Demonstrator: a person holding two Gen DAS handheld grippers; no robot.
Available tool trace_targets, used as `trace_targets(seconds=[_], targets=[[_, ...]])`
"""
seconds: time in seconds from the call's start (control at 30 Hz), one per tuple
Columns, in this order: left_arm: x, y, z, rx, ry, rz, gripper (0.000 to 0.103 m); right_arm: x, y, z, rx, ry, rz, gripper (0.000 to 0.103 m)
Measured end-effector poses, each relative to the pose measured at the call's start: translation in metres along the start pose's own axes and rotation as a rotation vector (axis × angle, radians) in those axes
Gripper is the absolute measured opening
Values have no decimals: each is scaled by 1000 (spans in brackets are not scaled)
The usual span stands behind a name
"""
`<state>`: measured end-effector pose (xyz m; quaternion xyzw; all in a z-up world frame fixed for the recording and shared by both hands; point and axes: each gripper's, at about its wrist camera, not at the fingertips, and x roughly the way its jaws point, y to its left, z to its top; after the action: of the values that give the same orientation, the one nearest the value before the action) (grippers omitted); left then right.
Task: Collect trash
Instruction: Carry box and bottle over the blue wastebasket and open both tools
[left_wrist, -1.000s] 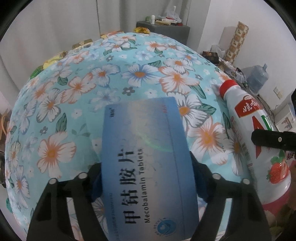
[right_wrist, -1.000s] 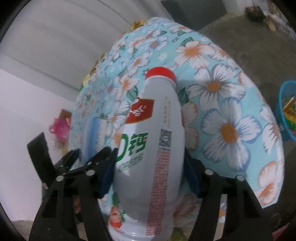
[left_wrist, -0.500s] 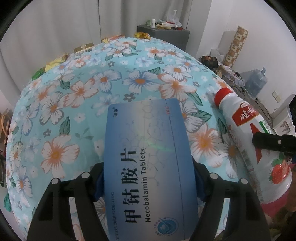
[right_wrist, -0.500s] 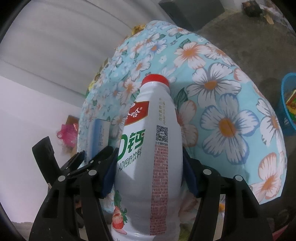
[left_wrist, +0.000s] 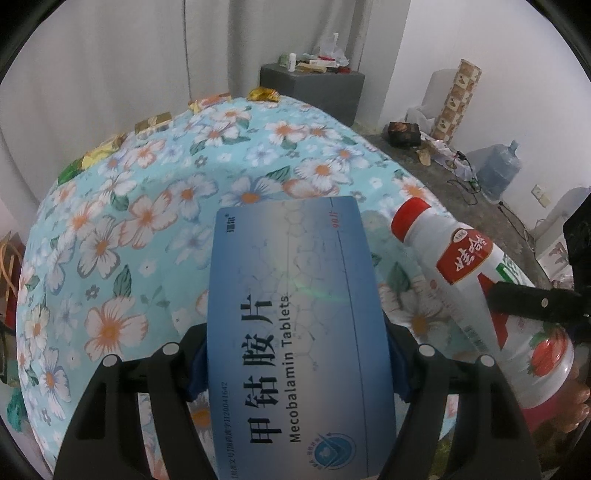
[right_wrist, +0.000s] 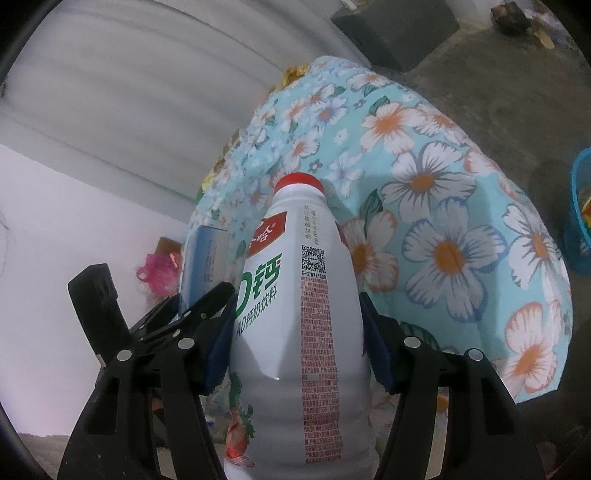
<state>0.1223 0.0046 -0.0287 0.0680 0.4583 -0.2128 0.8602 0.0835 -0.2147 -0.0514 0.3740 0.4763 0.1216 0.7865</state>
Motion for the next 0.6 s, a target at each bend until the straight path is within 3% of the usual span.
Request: trace_targets(seconds=[0.2,0.33,0.47,0.6], targets=[[-7,-27,17,50,-13,-31,71,-32,-14,0,25,-70,44,58],[-7,-67,38,119,-21,-96,71,-76,-36,-2,71,-166,61,58],[2,-122,62,194,-13,-199,71,-123,-67,-6,133,-283,31,58],[39,-198,85,261,63,-340,71,-172,-122,-16,266,-406,-43,58]])
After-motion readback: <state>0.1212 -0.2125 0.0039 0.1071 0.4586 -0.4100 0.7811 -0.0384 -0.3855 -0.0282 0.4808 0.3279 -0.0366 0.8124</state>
